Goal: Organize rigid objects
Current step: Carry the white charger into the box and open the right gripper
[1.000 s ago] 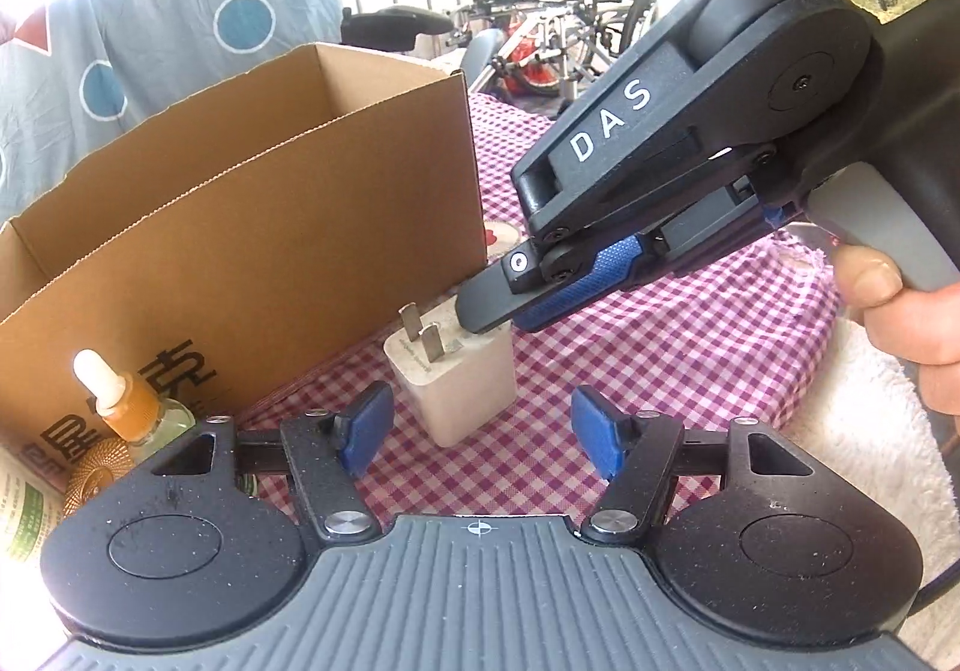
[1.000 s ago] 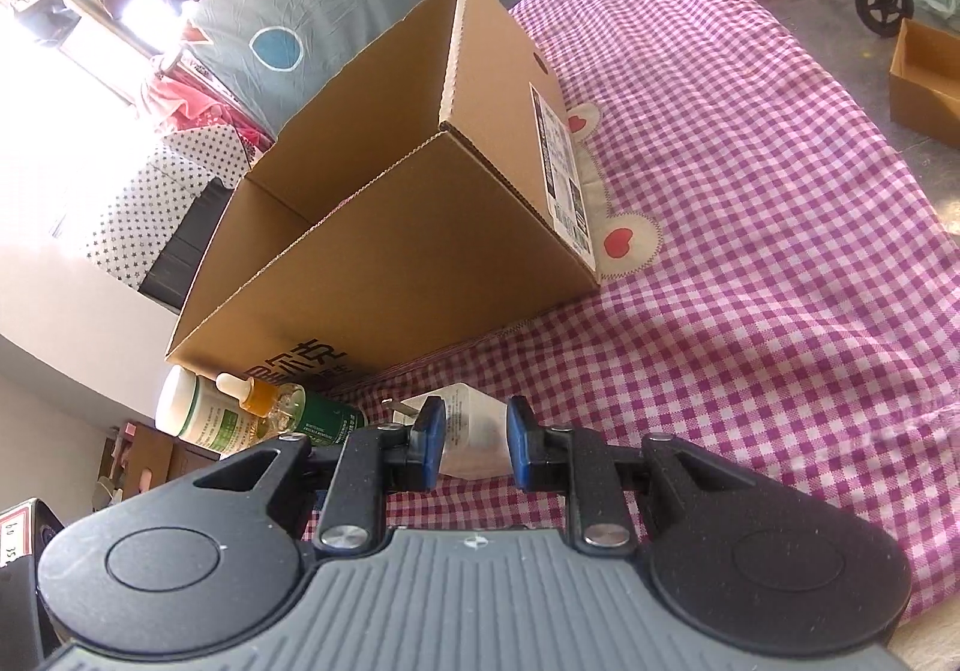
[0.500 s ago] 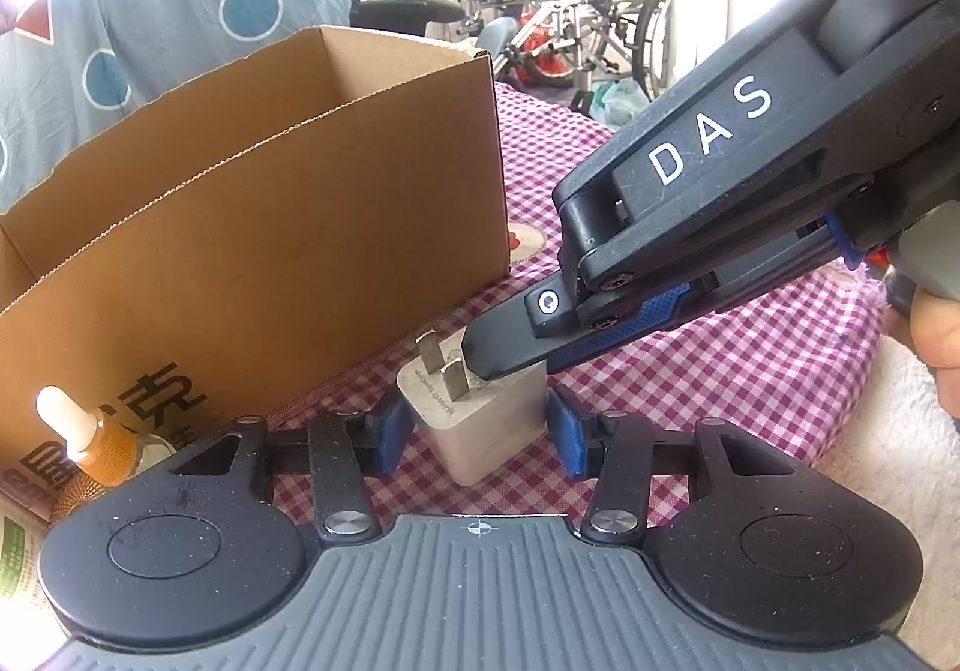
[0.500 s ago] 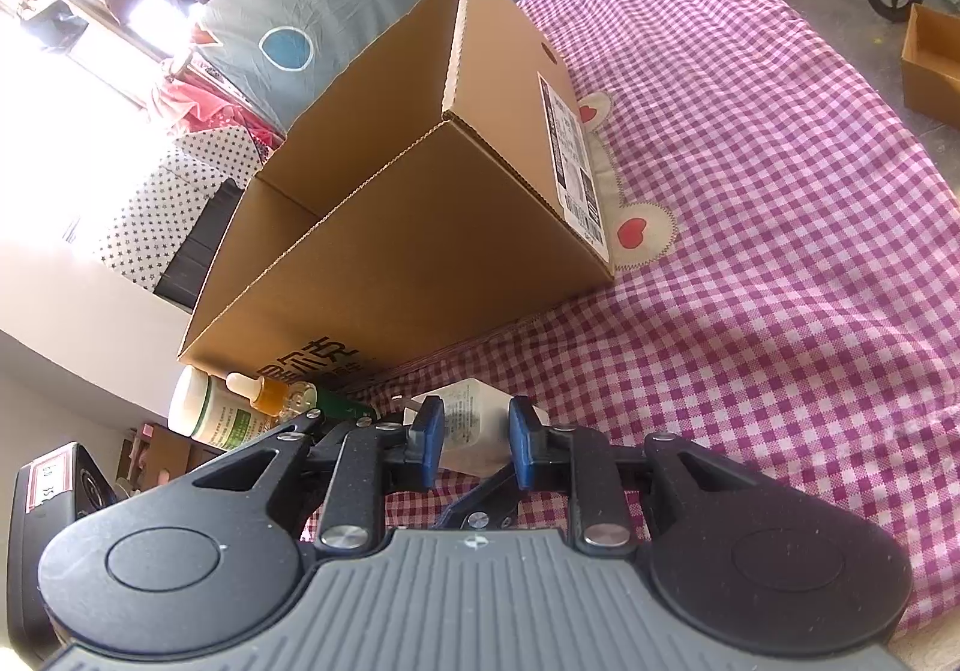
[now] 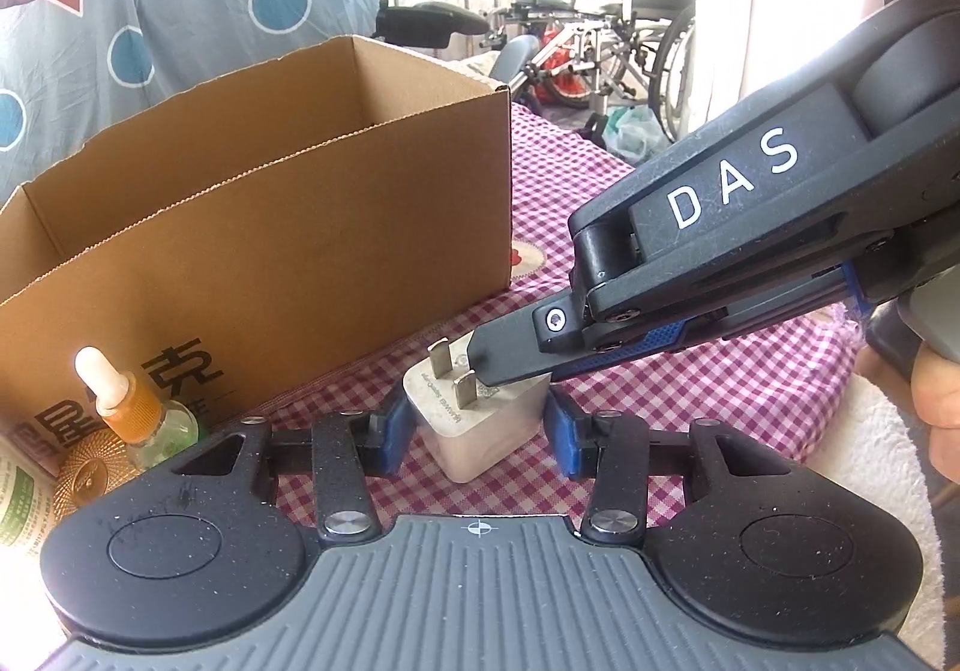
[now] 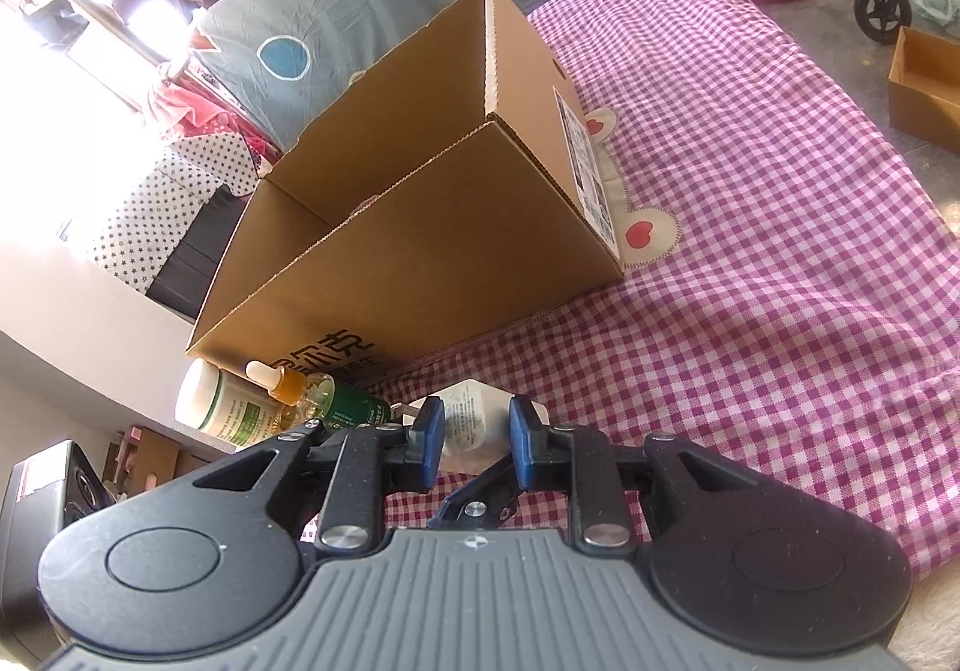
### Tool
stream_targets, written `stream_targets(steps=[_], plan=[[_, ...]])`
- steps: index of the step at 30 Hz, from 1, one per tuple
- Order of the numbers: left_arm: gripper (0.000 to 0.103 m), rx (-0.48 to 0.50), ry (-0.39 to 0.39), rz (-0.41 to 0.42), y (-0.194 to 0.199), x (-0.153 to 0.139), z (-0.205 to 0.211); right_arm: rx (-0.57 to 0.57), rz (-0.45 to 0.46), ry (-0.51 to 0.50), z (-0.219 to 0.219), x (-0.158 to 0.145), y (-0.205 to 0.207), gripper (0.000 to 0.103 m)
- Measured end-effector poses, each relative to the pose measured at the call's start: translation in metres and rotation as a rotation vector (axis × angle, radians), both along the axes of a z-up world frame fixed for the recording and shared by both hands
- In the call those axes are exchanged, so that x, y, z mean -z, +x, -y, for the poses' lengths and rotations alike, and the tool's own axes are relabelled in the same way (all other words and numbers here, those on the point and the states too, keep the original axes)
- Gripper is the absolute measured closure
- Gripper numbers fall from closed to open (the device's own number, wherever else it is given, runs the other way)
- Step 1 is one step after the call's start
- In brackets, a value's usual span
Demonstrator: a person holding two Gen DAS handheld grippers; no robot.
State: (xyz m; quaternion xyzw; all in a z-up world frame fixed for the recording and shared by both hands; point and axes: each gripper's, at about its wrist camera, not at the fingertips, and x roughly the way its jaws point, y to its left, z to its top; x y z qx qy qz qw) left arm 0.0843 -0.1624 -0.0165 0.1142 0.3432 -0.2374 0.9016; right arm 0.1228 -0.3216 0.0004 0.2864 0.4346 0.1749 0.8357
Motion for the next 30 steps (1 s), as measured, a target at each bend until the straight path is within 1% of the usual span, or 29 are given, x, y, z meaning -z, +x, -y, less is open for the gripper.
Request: stream_targets(steps=[3,7,11,13,15,18,19,21,23,25,28,30], plan=[[0.058,-0.011,-0.020,0.027,-0.005,-0.015,-0.006,-0.009,0.040,-0.019,-0.006,-0.019,-0.005,0.077],[0.058,-0.050,-0.034,0.101,-0.007,-0.050,-0.018,-0.034,0.131,-0.027,-0.017,-0.056,-0.005,0.077],[0.058,-0.111,-0.033,0.173,0.011,-0.095,-0.032,-0.089,0.244,-0.036,-0.034,-0.102,0.013,0.077],[0.058,-0.137,-0.030,0.190,0.025,-0.113,-0.039,-0.121,0.286,-0.047,-0.044,-0.121,0.028,0.077],[0.058,-0.162,-0.026,0.180,0.042,-0.126,-0.044,-0.151,0.305,-0.056,-0.052,-0.133,0.045,0.077],[0.058,-0.191,-0.020,0.138,0.075,-0.134,-0.051,-0.195,0.282,-0.054,-0.063,-0.142,0.082,0.077],[0.058,-0.197,-0.013,0.117,0.085,-0.132,-0.054,-0.212,0.262,-0.061,-0.068,-0.142,0.096,0.077],[0.058,-0.209,-0.011,0.049,0.105,-0.124,-0.058,-0.233,0.219,-0.072,-0.074,-0.136,0.119,0.077],[0.058,-0.224,-0.016,-0.048,0.123,-0.111,-0.064,-0.259,0.160,-0.088,-0.082,-0.123,0.140,0.077],[0.058,-0.231,-0.012,-0.119,0.136,-0.098,-0.067,-0.281,0.086,-0.091,-0.087,-0.105,0.160,0.077],[0.058,-0.235,0.021,-0.229,0.152,-0.072,-0.065,-0.308,-0.015,-0.090,-0.091,-0.080,0.183,0.077],[0.058,-0.239,0.021,-0.298,0.164,-0.060,-0.066,-0.320,-0.071,-0.089,-0.092,-0.065,0.195,0.077]])
